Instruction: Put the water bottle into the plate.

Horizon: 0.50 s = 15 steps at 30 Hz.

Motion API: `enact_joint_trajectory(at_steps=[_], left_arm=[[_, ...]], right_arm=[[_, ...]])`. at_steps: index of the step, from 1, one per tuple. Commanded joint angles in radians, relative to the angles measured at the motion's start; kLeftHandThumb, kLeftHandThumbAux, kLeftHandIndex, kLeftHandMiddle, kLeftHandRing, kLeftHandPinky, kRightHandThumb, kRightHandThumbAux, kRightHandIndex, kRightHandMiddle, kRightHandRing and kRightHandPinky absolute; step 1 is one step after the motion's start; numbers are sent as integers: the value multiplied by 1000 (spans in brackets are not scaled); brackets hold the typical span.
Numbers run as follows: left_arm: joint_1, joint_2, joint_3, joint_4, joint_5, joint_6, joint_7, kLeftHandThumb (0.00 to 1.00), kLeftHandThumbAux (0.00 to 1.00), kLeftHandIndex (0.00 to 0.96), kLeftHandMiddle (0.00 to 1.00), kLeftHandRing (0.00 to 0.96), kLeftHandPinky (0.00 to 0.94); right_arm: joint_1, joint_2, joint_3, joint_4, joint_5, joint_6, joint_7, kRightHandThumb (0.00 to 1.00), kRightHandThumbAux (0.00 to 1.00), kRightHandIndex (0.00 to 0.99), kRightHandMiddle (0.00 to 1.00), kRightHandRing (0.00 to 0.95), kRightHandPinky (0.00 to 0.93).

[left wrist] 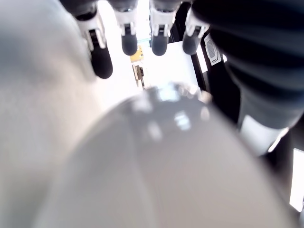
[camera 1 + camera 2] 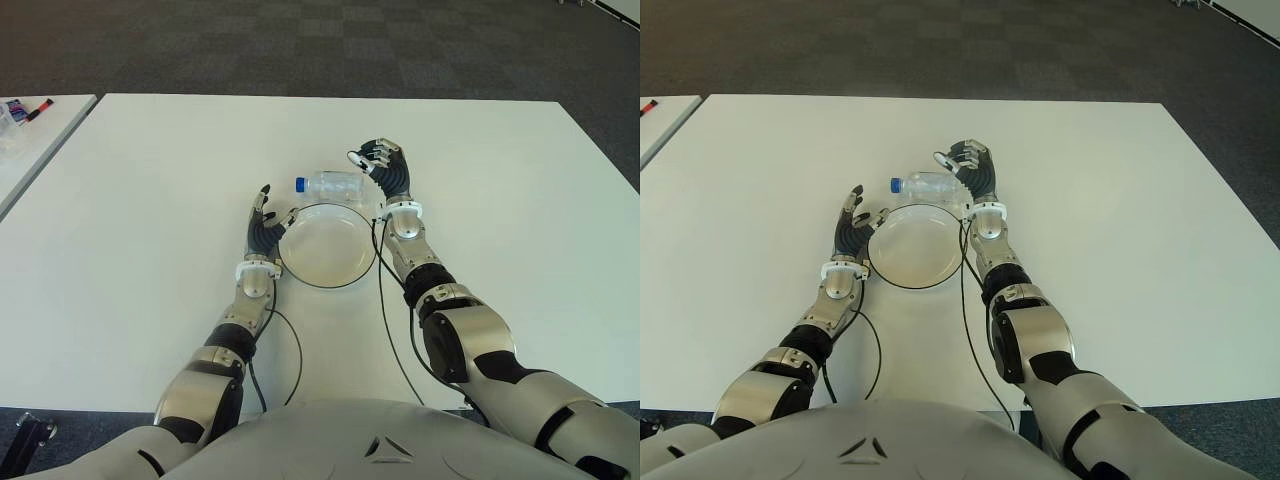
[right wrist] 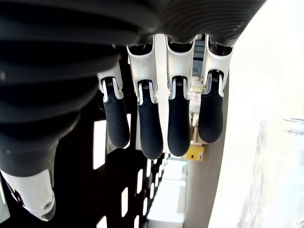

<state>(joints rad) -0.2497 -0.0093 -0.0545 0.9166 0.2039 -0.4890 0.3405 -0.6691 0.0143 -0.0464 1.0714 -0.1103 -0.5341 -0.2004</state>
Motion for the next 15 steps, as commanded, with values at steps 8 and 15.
enact_joint_trajectory(at_steps=[8, 15], left_arm=[[70, -22, -9, 86, -1, 67, -13, 244, 615, 19, 0, 0, 0], [68, -22, -10, 89, 0, 67, -12, 242, 616, 19, 0, 0, 0]], right_arm=[[11, 5, -1, 9, -5, 8, -39, 952, 654, 430, 496, 471, 522], [10, 0, 7, 9, -11, 14, -45, 952, 654, 429, 494, 472, 522]])
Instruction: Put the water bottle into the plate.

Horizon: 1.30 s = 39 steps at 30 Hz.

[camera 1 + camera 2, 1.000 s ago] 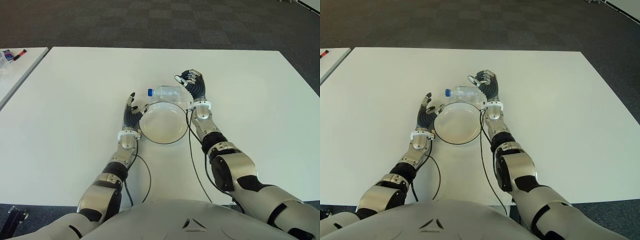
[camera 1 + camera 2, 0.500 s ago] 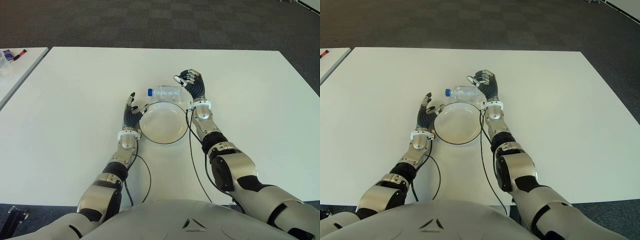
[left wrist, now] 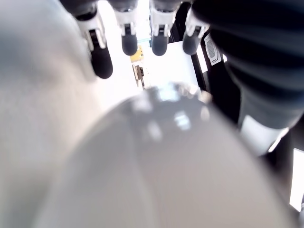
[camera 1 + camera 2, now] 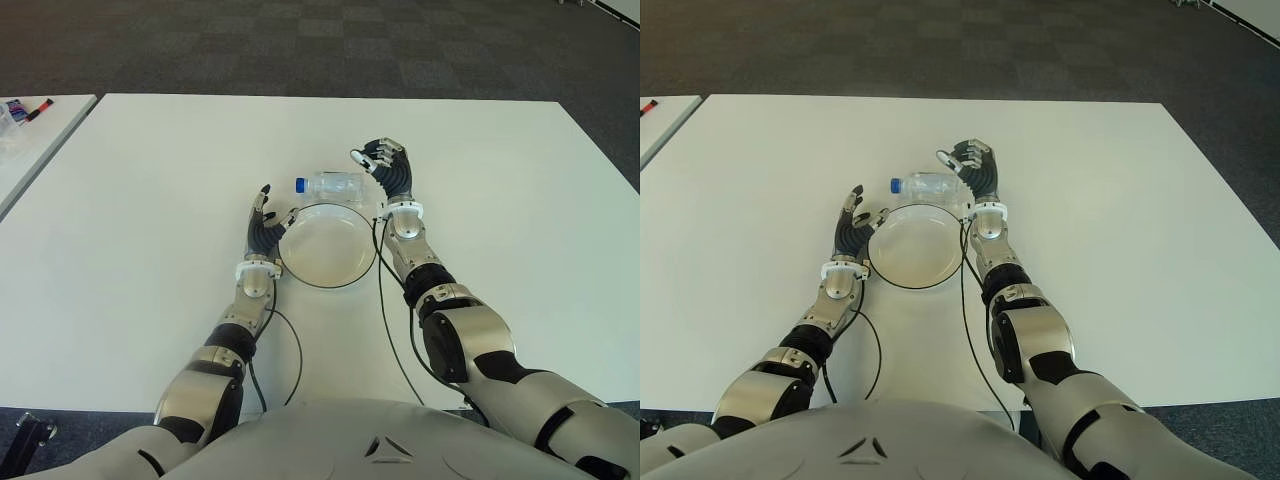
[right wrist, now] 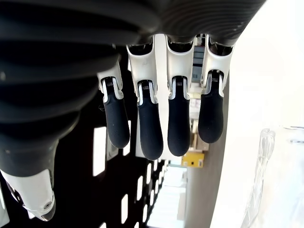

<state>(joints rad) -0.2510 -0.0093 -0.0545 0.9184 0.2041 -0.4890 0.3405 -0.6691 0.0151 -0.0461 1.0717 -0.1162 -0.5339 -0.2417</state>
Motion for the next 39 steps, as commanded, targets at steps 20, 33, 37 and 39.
enact_joint_trajectory(at_steps=[20, 33, 37, 39], left_arm=[[69, -26, -9, 90, -2, 63, -11, 256, 615, 22, 0, 0, 0], [74, -35, -12, 95, 1, 56, -5, 257, 616, 22, 0, 0, 0], [78, -39, -15, 92, 3, 53, 0, 257, 618, 23, 0, 0, 0], [79, -41, -17, 91, 5, 51, 3, 258, 619, 24, 0, 0, 0]], right_arm=[[6, -14, 17, 17, -14, 3, -6, 951, 655, 420, 504, 477, 505], [-86, -75, 89, 107, -121, 73, -97, 949, 660, 386, 514, 484, 498], [-152, -125, 159, 151, -216, 132, -154, 948, 660, 381, 519, 495, 526], [-182, -141, 185, 176, -251, 150, -171, 948, 660, 380, 520, 502, 530]])
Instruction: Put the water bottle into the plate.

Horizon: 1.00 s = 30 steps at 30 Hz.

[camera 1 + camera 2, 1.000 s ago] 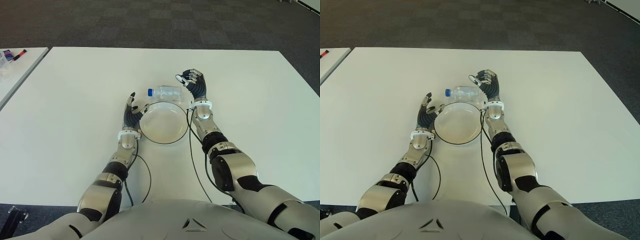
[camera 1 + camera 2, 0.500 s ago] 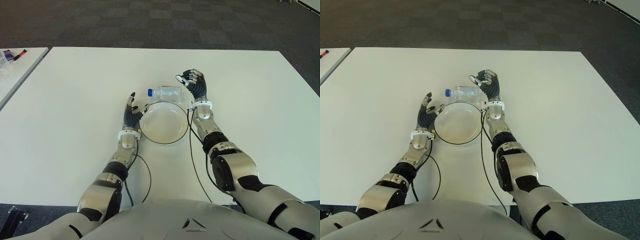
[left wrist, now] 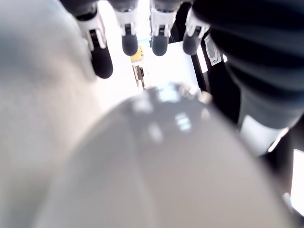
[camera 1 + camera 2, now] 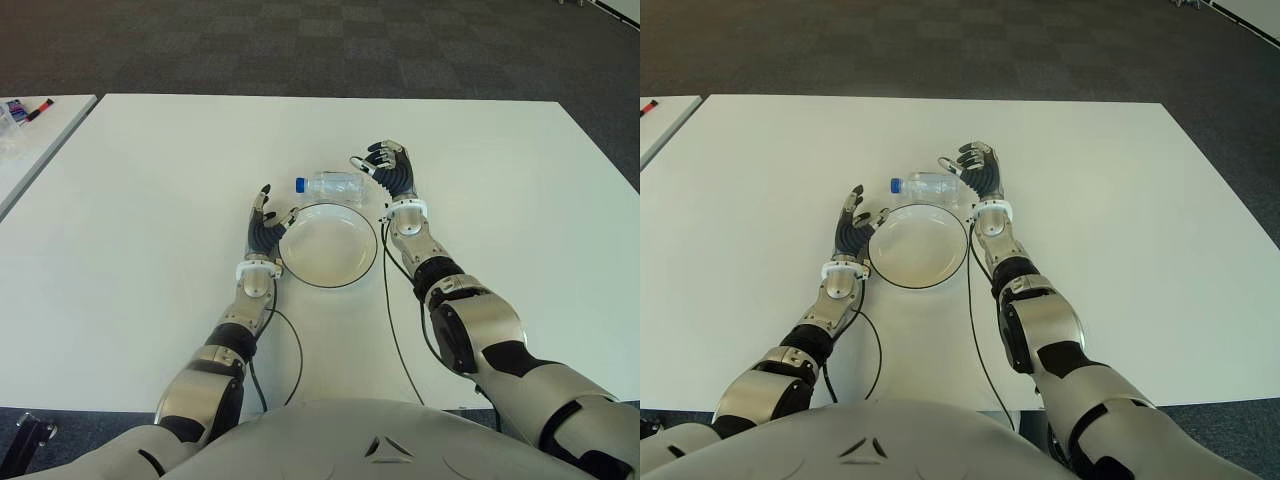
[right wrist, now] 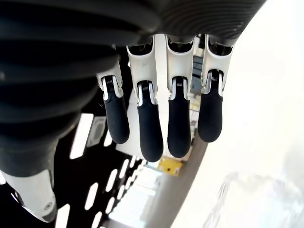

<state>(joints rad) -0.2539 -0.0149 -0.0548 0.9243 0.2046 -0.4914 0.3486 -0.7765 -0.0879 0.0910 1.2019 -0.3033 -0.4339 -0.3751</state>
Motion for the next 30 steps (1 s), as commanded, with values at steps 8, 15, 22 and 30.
enact_joint_trajectory(at_steps=[8, 15, 22, 30], left_arm=[[89, -44, -22, 82, 10, 45, 5, 255, 626, 25, 0, 0, 0], [92, -49, -27, 80, 19, 43, 13, 242, 625, 22, 0, 0, 0], [93, -55, -32, 79, 28, 38, 20, 233, 620, 18, 0, 0, 0], [96, -61, -37, 79, 36, 31, 27, 231, 621, 18, 1, 0, 0]], right_arm=[[-105, -60, 122, 70, -150, 52, -148, 947, 659, 382, 513, 521, 539], [-131, -80, 153, 85, -182, 75, -162, 945, 662, 378, 502, 503, 492], [-143, -100, 173, 98, -193, 73, -139, 944, 664, 377, 505, 478, 451], [-146, -118, 193, 105, -203, 69, -122, 944, 665, 375, 511, 467, 440]])
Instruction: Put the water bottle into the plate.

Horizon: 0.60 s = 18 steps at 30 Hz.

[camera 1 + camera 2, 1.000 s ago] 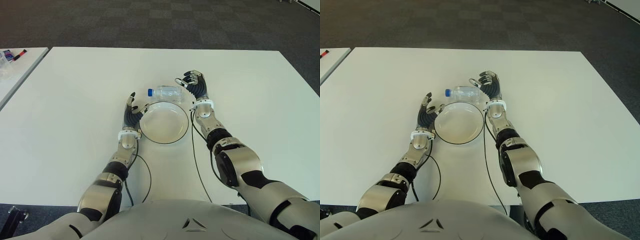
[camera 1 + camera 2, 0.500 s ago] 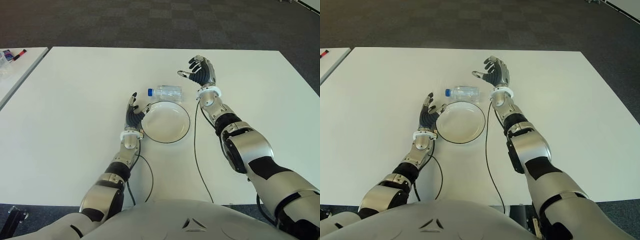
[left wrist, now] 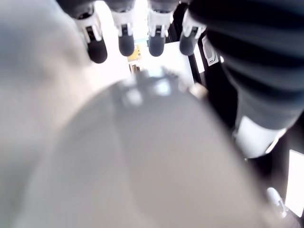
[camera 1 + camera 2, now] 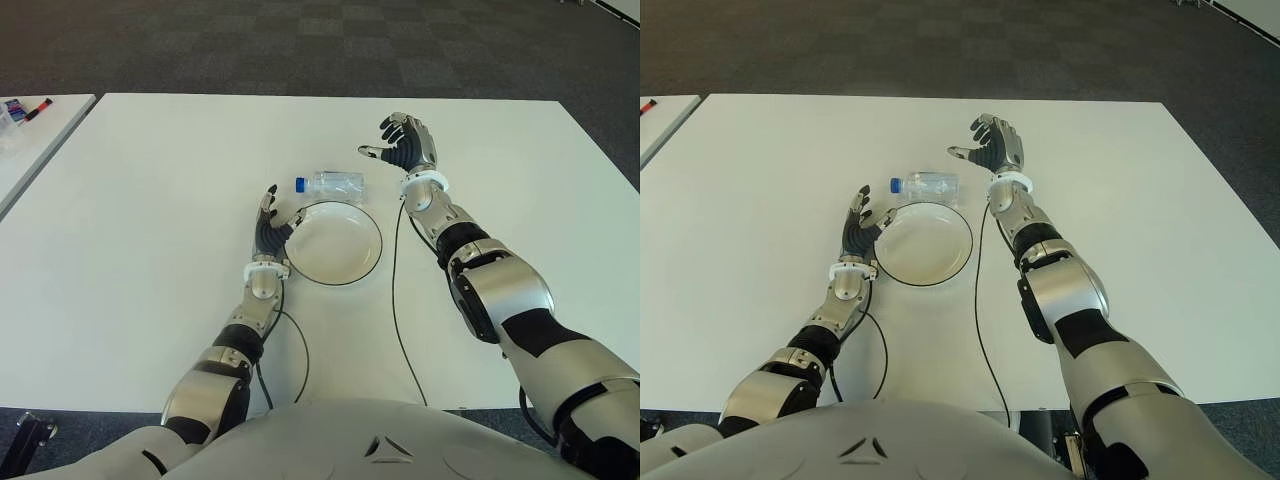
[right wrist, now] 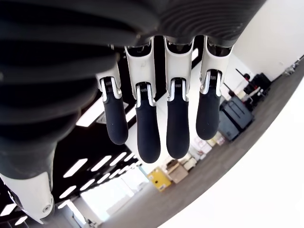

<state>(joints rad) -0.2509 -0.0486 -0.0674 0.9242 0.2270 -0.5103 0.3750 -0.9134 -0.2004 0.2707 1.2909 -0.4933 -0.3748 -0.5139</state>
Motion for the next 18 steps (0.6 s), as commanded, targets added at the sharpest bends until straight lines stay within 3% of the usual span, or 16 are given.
enact_joint_trajectory(at_steps=[1, 18], left_arm=[[93, -28, -26, 79, 15, 48, 2, 231, 622, 18, 2, 0, 0], [94, -35, -46, 75, 22, 42, 19, 215, 638, 17, 8, 0, 6]], right_arm=[[-9, -6, 14, 16, -12, 11, 22, 944, 665, 375, 512, 464, 434], [-8, -34, 24, 24, -19, -14, 76, 945, 665, 396, 486, 451, 422]])
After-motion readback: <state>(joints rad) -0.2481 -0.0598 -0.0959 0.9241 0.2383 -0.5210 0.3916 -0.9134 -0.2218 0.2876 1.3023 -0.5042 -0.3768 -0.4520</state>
